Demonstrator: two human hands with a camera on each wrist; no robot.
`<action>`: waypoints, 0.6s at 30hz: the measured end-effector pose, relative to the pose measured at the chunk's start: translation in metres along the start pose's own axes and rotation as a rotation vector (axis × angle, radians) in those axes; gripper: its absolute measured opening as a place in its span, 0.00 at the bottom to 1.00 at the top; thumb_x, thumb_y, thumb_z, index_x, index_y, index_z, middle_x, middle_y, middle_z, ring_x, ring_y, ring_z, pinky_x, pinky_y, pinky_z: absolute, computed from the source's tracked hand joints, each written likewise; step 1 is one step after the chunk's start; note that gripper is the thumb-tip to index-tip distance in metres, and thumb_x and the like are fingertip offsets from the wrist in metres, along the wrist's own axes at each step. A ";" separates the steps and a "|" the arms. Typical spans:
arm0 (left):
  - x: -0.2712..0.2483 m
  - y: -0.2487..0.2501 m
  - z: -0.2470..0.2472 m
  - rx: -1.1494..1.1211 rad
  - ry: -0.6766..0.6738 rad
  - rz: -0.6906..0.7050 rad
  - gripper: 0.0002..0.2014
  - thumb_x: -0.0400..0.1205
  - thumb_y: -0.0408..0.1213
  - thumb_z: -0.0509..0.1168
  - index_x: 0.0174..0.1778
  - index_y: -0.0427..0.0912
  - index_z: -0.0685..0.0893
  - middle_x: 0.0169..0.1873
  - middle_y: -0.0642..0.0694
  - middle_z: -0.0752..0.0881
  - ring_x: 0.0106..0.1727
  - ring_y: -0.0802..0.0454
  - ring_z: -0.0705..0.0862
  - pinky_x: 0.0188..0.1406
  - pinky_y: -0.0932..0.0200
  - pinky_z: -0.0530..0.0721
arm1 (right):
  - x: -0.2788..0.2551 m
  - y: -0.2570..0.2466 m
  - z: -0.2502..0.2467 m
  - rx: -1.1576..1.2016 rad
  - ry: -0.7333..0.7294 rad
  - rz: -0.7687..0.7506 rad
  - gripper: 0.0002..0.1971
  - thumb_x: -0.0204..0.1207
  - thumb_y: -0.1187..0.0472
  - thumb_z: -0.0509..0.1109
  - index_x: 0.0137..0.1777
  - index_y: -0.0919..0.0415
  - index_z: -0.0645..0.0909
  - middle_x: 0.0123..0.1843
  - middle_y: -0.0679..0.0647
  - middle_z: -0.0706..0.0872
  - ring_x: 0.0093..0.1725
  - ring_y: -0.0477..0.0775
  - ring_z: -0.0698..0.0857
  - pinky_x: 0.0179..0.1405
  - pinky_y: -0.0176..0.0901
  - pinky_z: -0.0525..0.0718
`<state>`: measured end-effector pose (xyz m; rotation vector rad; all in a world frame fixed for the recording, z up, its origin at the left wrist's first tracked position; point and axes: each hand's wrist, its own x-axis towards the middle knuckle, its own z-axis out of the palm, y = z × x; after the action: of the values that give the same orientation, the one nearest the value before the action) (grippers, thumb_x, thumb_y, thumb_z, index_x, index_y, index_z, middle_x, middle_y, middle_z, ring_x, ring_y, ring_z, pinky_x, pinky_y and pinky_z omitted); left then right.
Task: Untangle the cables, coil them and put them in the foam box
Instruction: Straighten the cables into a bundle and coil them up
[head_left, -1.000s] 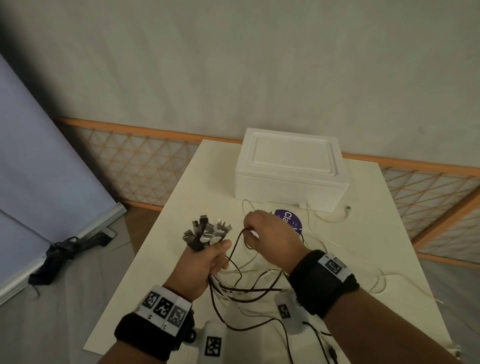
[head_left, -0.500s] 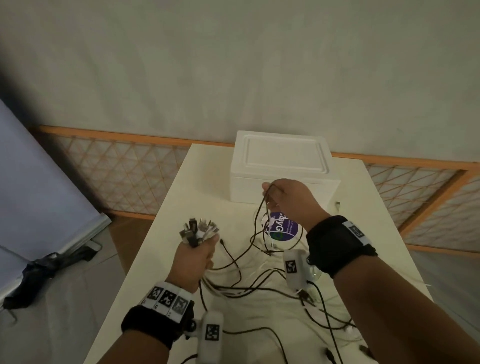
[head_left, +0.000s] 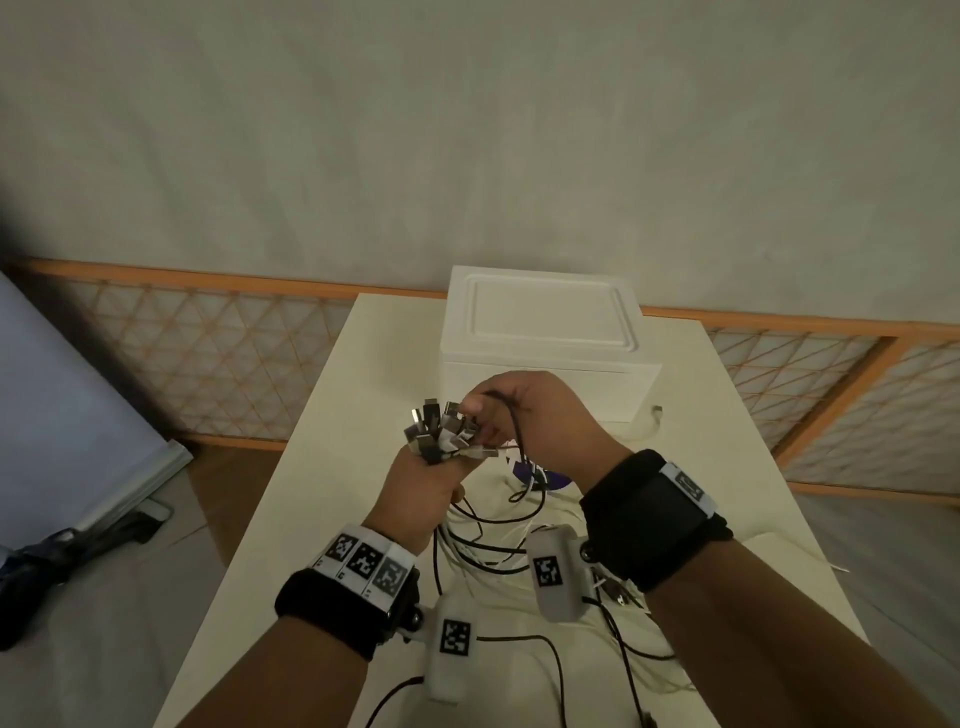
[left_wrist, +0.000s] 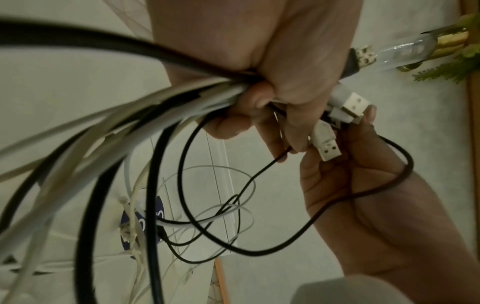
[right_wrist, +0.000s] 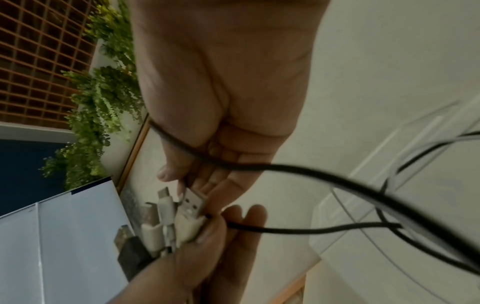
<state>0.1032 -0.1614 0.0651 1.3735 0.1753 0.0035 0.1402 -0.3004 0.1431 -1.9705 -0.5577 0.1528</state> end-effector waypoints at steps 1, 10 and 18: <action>-0.001 0.000 0.000 -0.016 -0.005 -0.005 0.06 0.69 0.35 0.76 0.39 0.50 0.90 0.34 0.47 0.85 0.32 0.55 0.75 0.27 0.59 0.71 | 0.001 0.002 0.001 0.032 0.000 -0.012 0.08 0.79 0.62 0.69 0.47 0.65 0.88 0.39 0.60 0.89 0.37 0.52 0.87 0.43 0.46 0.87; -0.002 0.022 -0.017 -0.183 0.218 0.025 0.07 0.79 0.24 0.66 0.44 0.40 0.83 0.44 0.36 0.90 0.26 0.62 0.82 0.23 0.63 0.68 | 0.002 0.077 0.022 -0.334 -0.225 0.222 0.08 0.74 0.59 0.75 0.51 0.59 0.89 0.45 0.49 0.89 0.42 0.41 0.85 0.42 0.21 0.76; -0.017 0.029 -0.008 -0.180 0.091 0.076 0.12 0.66 0.30 0.79 0.42 0.43 0.87 0.47 0.41 0.91 0.37 0.61 0.88 0.21 0.64 0.71 | 0.001 0.084 0.006 -0.463 -0.065 0.184 0.10 0.79 0.65 0.68 0.52 0.73 0.85 0.45 0.66 0.81 0.42 0.48 0.84 0.43 0.35 0.78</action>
<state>0.0879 -0.1502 0.0937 1.1998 0.1944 0.1422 0.1655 -0.3249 0.0670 -2.4766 -0.4816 0.2178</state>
